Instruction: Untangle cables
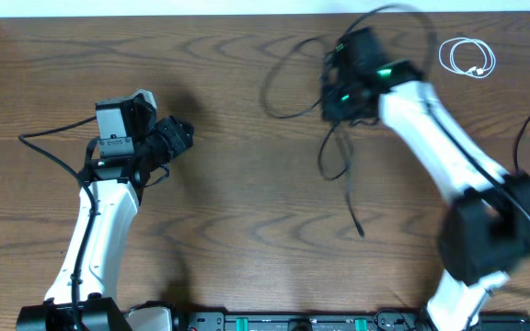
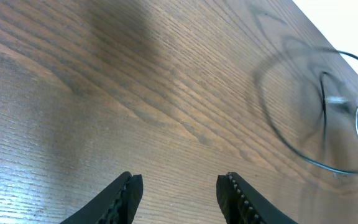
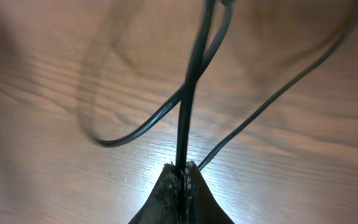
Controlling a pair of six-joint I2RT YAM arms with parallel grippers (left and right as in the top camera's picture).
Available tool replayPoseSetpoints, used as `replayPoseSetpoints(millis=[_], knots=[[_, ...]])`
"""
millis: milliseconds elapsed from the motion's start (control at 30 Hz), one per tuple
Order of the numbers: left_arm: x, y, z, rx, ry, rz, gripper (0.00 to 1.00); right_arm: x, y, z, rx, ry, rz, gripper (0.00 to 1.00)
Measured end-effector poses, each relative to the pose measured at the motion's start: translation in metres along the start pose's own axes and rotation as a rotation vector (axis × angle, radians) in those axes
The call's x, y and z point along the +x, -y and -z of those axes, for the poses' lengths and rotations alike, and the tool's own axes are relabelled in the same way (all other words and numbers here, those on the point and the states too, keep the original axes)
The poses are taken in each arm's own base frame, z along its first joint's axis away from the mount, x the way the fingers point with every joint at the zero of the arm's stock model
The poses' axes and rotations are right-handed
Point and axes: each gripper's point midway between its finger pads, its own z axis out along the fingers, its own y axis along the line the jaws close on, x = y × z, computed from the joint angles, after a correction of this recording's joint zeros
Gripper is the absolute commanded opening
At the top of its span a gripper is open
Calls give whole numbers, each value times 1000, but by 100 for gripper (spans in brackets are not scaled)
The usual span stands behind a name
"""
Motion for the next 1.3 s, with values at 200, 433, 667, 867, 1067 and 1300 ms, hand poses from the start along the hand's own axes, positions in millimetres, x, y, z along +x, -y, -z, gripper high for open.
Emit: replayPoseSetpoints(millis=[200,433,667,867,1067,1300], knots=[[-1,-2,0,-12,5,0,45,-22,26,84,28,161,-20,1],[-1,-3,0,-16,7,-7,45,-37,71,146,85,303,-79,1],[-1,-3,0,-16,6,-11,45,-35,117,226,165,478,-169,1],[-1,-3,0,-16,6,-14,45,-22,135,231,201,447,-210,1],[0,-3,0,-17,4,-13,45,-12,117,160,175,230,-148,1],[5,-7,0,-32,-17,-4,45,-8,149,125,253,148,-263,1]])
